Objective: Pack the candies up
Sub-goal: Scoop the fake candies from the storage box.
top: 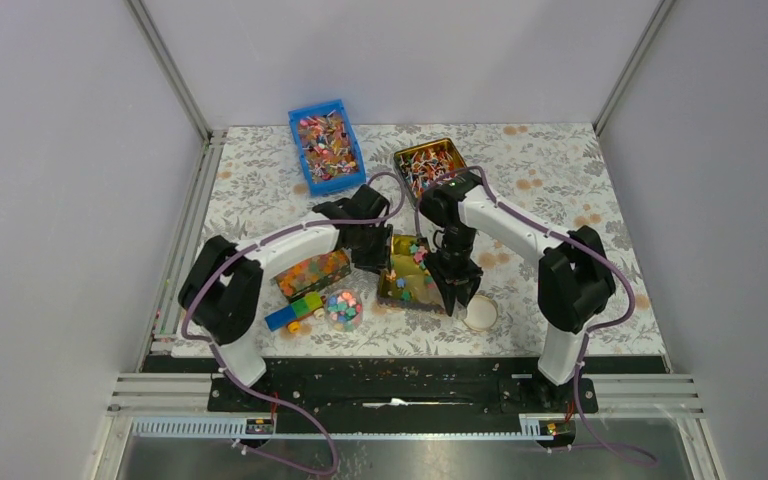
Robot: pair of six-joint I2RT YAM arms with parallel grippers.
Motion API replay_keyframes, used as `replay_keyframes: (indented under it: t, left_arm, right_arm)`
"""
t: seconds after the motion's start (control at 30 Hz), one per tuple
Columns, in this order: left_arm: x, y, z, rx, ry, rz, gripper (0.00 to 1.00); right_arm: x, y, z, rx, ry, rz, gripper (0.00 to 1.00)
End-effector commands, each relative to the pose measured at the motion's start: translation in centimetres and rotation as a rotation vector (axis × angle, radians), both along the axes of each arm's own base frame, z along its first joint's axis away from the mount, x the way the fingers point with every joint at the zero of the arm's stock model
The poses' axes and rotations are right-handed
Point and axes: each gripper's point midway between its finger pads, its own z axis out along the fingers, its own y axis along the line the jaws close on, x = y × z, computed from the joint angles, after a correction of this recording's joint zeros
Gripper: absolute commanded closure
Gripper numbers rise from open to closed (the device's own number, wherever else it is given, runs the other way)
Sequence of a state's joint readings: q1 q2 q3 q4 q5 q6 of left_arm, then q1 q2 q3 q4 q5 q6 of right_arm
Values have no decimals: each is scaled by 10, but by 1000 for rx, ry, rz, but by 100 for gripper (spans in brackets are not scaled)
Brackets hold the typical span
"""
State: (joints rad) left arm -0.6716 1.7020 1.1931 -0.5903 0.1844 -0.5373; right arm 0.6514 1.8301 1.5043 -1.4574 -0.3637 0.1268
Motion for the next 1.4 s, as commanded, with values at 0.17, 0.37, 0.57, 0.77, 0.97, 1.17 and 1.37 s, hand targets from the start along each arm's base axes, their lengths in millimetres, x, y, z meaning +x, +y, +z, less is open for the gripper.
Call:
replay_keyframes:
  t: [0.17, 0.37, 0.57, 0.77, 0.97, 1.17, 1.37]
  left_arm:
    - [13, 11, -21, 182, -41, -121, 81]
    - [16, 9, -22, 190, -80, -205, 89]
    - [14, -4, -14, 133, -110, -280, 88]
    - [7, -15, -10, 111, -121, -310, 87]
    - [3, -21, -5, 89, -127, -297, 86]
    - [0, -22, 2, 74, -140, -283, 82]
    - [-2, -22, 5, 56, -138, -275, 80]
  right_arm:
    - [-10, 13, 10, 63, 93, -15, 100]
    - [-10, 19, 5, 72, 137, -28, 100]
    - [-1, 31, -4, 80, 173, -33, 100]
    - [20, 50, -13, 101, 159, -38, 100]
    - [34, 60, -29, 97, 139, -50, 100]
    - [43, 55, -48, 43, 99, -36, 100]
    - [61, 52, -65, 9, 4, -7, 100]
